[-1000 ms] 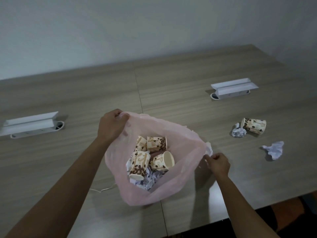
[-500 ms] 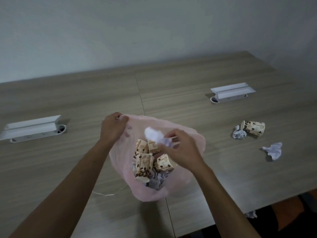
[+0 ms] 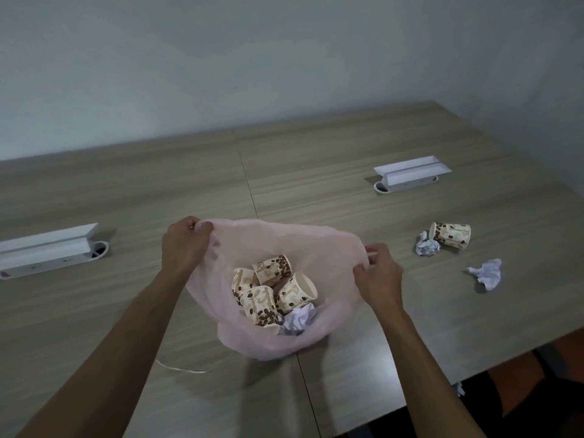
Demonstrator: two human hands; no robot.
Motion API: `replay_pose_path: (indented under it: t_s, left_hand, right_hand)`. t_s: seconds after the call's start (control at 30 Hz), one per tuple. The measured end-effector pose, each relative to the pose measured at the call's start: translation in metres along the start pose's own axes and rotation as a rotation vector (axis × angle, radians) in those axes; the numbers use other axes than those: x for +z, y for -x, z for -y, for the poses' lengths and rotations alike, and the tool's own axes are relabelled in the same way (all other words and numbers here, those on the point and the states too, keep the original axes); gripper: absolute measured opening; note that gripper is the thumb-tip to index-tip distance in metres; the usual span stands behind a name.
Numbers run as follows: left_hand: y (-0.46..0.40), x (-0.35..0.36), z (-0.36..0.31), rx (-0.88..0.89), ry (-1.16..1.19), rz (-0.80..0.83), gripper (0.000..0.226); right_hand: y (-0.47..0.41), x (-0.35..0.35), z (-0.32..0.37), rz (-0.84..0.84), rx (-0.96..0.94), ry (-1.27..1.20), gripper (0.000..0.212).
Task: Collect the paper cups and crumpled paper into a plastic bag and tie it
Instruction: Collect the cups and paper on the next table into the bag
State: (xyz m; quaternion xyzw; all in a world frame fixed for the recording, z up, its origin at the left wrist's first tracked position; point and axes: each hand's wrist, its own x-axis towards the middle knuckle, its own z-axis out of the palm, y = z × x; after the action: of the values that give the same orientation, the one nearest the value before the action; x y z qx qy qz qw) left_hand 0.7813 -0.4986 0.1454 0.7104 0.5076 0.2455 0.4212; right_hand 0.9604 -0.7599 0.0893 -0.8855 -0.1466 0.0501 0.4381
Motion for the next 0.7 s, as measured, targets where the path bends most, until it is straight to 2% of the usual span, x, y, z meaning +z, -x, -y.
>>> replay_pose_path:
  t_s: [0.1,0.27,0.37,0.4,0.47,0.53,0.63,0.7]
  left_hand:
    - [-0.002,-0.006,0.003,0.011,-0.042,-0.04,0.024]
    - [-0.005,-0.012,0.015,0.015,-0.107,-0.073,0.034]
    - [-0.006,-0.012,0.023,-0.002,-0.12,-0.09,0.033]
    - [-0.003,-0.011,0.021,0.003,-0.131,-0.093,0.033]
    - [0.003,-0.004,0.021,0.041,-0.188,-0.078,0.033]
    - [0.008,0.003,0.02,0.057,-0.238,-0.047,0.035]
    - [0.009,0.012,0.021,0.062,-0.247,-0.034,0.042]
    - [0.009,0.018,0.02,0.057,-0.247,-0.046,0.037]
  right_hand:
    - [-0.025,-0.003,0.017,-0.037,-0.006,-0.185,0.031]
    - [-0.059,-0.001,0.006,0.272,-0.046,-0.144,0.041]
    - [-0.074,0.008,-0.022,0.17,0.043,-0.323,0.018]
    - [-0.079,0.013,-0.03,0.125,0.095,-0.355,0.02]
    - [-0.09,0.028,-0.05,0.112,0.159,-0.199,0.022]
    - [-0.097,0.043,-0.071,0.193,0.138,0.0,0.018]
    - [-0.104,0.061,-0.092,0.3,-0.012,0.165,0.039]
    - [-0.113,0.072,-0.099,0.337,-0.072,0.226,0.05]
